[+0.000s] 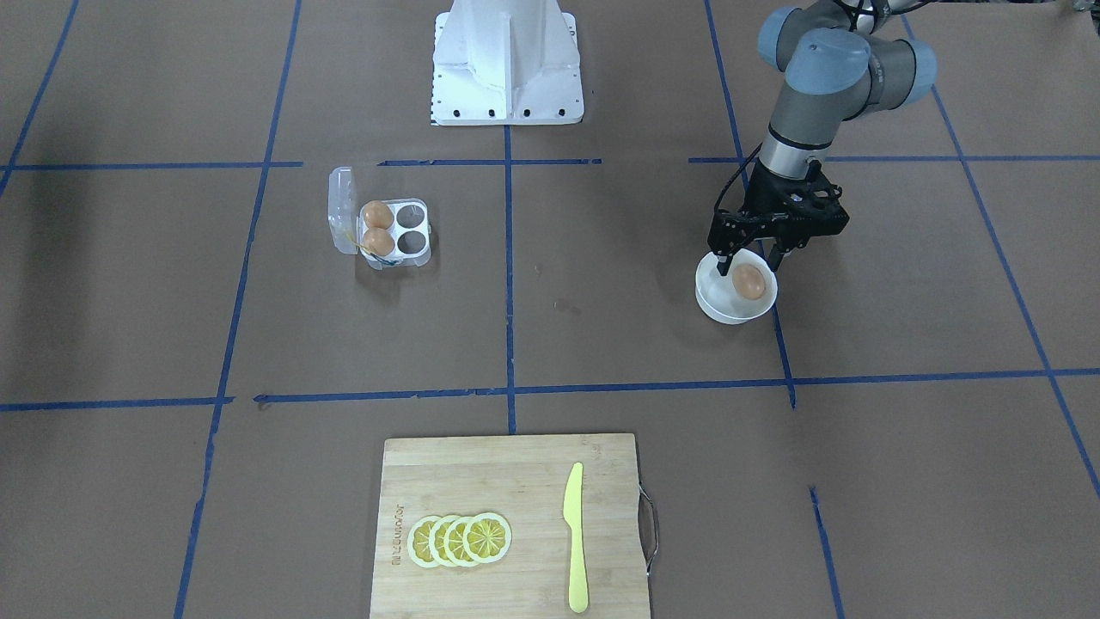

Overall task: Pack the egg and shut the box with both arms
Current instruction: 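Lower the left gripper into the bowl and close it on the egg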

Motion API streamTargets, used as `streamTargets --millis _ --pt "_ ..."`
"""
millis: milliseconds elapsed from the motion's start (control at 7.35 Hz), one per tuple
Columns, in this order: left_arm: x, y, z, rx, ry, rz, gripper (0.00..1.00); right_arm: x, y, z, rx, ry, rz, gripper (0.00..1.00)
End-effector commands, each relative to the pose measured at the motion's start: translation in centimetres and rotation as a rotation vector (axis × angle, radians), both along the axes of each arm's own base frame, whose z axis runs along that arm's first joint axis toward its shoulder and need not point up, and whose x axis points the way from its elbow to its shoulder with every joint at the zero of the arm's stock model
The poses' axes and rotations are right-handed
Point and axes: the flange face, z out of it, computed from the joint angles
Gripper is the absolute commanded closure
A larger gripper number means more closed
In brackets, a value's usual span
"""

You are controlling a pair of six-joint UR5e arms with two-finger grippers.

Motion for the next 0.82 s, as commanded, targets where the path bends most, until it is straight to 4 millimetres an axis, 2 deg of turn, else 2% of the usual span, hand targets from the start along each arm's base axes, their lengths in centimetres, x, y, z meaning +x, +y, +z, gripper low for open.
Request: streamTargets --millis 0,680 --pt "1.20 -0.56 -0.51 0.004 0.002 0.005 0.18 0.01 0.06 0.09 -0.002 0.001 0.000 0.00" --pt "1.33 -0.52 -0.08 0.021 -0.036 0.039 0.18 0.01 0.06 0.09 -0.002 0.001 0.000 0.00"
